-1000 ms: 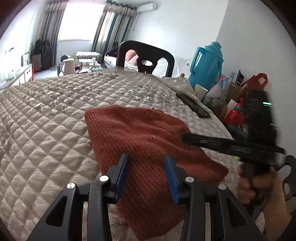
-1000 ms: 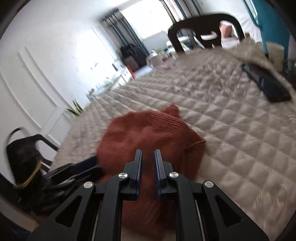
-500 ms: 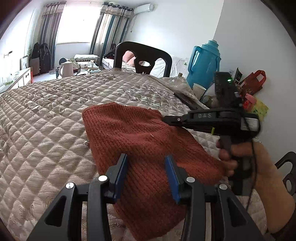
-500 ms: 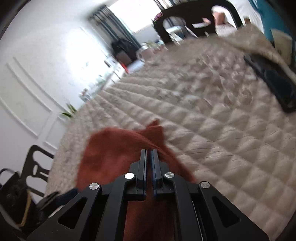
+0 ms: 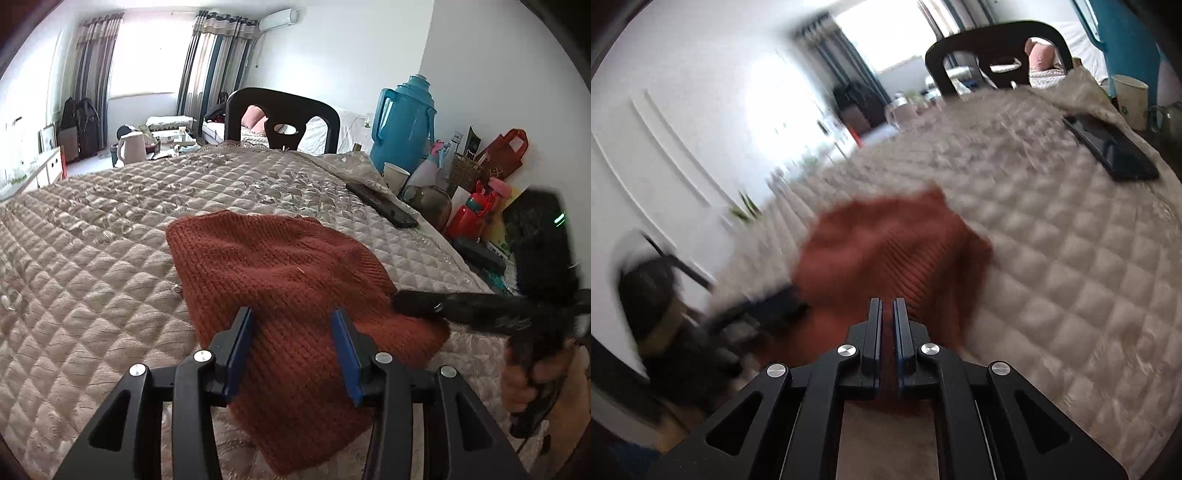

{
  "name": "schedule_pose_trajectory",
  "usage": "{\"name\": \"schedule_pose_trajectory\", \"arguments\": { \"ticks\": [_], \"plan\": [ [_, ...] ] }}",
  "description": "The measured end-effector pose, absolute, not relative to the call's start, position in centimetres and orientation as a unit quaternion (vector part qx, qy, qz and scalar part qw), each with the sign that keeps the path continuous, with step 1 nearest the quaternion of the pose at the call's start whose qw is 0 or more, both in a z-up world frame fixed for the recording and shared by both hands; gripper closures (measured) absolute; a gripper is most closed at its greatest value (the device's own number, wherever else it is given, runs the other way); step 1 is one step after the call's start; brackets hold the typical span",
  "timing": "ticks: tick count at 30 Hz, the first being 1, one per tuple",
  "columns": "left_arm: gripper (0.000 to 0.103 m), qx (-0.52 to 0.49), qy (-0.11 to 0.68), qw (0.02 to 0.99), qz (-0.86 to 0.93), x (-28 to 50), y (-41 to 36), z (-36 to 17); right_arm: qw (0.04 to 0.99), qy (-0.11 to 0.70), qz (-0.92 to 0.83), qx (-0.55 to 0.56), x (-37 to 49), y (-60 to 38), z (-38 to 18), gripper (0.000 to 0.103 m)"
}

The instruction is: Fold small clothes

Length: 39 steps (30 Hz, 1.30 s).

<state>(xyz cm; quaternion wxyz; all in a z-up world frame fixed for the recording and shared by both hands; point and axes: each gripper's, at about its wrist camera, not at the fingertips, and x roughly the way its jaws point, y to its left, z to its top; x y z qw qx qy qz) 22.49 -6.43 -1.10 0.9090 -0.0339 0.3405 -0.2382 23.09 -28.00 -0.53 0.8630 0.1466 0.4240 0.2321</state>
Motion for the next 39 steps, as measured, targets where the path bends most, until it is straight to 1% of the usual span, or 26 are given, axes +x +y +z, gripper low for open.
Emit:
{"name": "schedule_pose_trajectory", "arguments": {
  "ticks": [3, 5, 6, 7, 9, 12, 15, 20, 23, 25, 28, 33, 37, 39],
  "plan": [
    [0.056, -0.044, 0.342, 0.909, -0.235, 21.3, -5.7, -0.3, 0.852, 0.422, 0.233, 0.202, 23.1, -30.4, -1.8, 0.096],
    [0.056, -0.05, 0.34, 0.909, -0.237, 20.4, -5.2, 0.1, 0.864, 0.433, 0.189, 0.175, 23.0, -30.9, -2.0, 0.094],
    [0.056, -0.051, 0.338, 0.91, -0.235, 19.8, -5.0, 0.2, 0.866, 0.437, 0.178, 0.169, 22.8, -31.0, -2.0, 0.091],
    [0.056, -0.051, 0.337, 0.91, -0.234, 19.3, -4.9, 0.2, 0.864, 0.435, 0.18, 0.179, 22.5, -31.3, -1.9, 0.091],
    [0.056, -0.05, 0.343, 0.909, -0.232, 18.7, -4.9, -0.2, 0.869, 0.416, 0.188, 0.193, 21.2, -31.5, -1.0, 0.091],
    [0.056, -0.048, 0.348, 0.908, -0.229, 17.9, -5.1, -0.7, 0.887, 0.376, 0.2, 0.181, 18.9, -30.7, 1.1, 0.091],
    [0.056, -0.048, 0.343, 0.91, -0.228, 17.6, -5.5, -0.3, 0.89, 0.358, 0.226, 0.166, 18.5, -29.3, 2.0, 0.091],
    [0.056, -0.053, 0.339, 0.911, -0.227, 18.4, -6.3, 0.3, 0.881, 0.381, 0.242, 0.143, 19.3, -27.2, 0.6, 0.091],
    [0.058, -0.03, 0.361, 0.906, -0.219, 19.1, -7.5, -1.3, 0.883, 0.383, 0.239, 0.132, 19.3, -26.9, -0.1, 0.091],
    [0.058, -0.005, 0.352, 0.911, -0.216, 18.5, -8.3, -1.8, 0.882, 0.399, 0.222, 0.114, 19.3, -27.1, -1.0, 0.097],
    [0.058, 0.026, 0.354, 0.913, -0.202, 18.1, -9.1, -1.8, 0.868, 0.412, 0.233, 0.153, 19.5, -28.4, -2.2, 0.103],
    [0.058, 0.031, 0.355, 0.913, -0.198, 18.1, -9.2, -1.8, 0.863, 0.409, 0.237, 0.176, 19.5, -29.1, -2.2, 0.103],
    [0.058, 0.032, 0.355, 0.913, -0.198, 18.1, -9.2, -1.8, 0.847, 0.391, 0.254, 0.254, 19.2, -30.9, -2.2, 0.102],
    [0.058, 0.03, 0.356, 0.913, -0.199, 18.1, -9.3, -1.8, 0.845, 0.398, 0.242, 0.263, 19.5, -31.3, -2.8, 0.103]
  ]
}}
